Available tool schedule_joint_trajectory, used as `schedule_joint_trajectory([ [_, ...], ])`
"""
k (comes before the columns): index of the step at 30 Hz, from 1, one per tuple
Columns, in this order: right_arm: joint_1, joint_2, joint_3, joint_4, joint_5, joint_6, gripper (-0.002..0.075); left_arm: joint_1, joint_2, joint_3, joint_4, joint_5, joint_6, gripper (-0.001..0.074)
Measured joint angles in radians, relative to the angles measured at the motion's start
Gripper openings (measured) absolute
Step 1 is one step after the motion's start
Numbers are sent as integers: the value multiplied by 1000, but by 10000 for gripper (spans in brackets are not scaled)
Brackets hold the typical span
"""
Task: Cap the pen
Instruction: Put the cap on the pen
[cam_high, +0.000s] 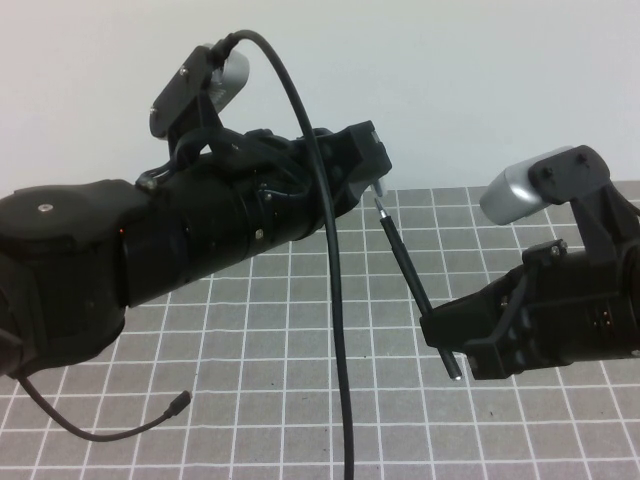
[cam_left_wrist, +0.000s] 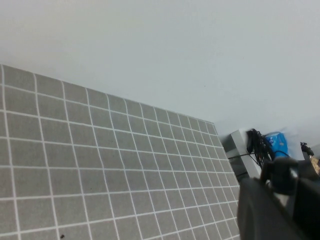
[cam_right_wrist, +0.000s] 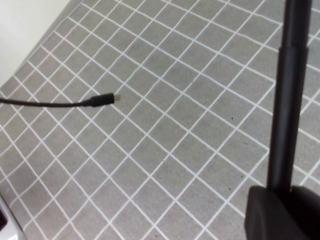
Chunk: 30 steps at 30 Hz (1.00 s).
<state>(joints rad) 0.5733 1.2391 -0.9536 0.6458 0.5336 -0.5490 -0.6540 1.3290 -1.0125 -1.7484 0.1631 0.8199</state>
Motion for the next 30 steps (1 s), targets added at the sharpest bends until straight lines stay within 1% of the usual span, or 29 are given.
schedule_joint_trajectory([
  [10, 0, 0, 0, 8, -4, 0, 55, 0, -2, 0, 0, 0, 1, 76],
  [22, 0, 0, 0, 21, -53, -2, 55, 0, -2, 0, 0, 37, 11, 76],
  [23, 0, 0, 0, 23, -56, -5, 1, 0, -2, 0, 0, 41, 15, 76],
  [24, 0, 0, 0, 26, -57, -5, 55, 1, -2, 0, 0, 49, 24, 76],
  [30, 0, 0, 0, 61, -71, -5, 55, 4, 13, -4, 0, 123, 96, 75],
])
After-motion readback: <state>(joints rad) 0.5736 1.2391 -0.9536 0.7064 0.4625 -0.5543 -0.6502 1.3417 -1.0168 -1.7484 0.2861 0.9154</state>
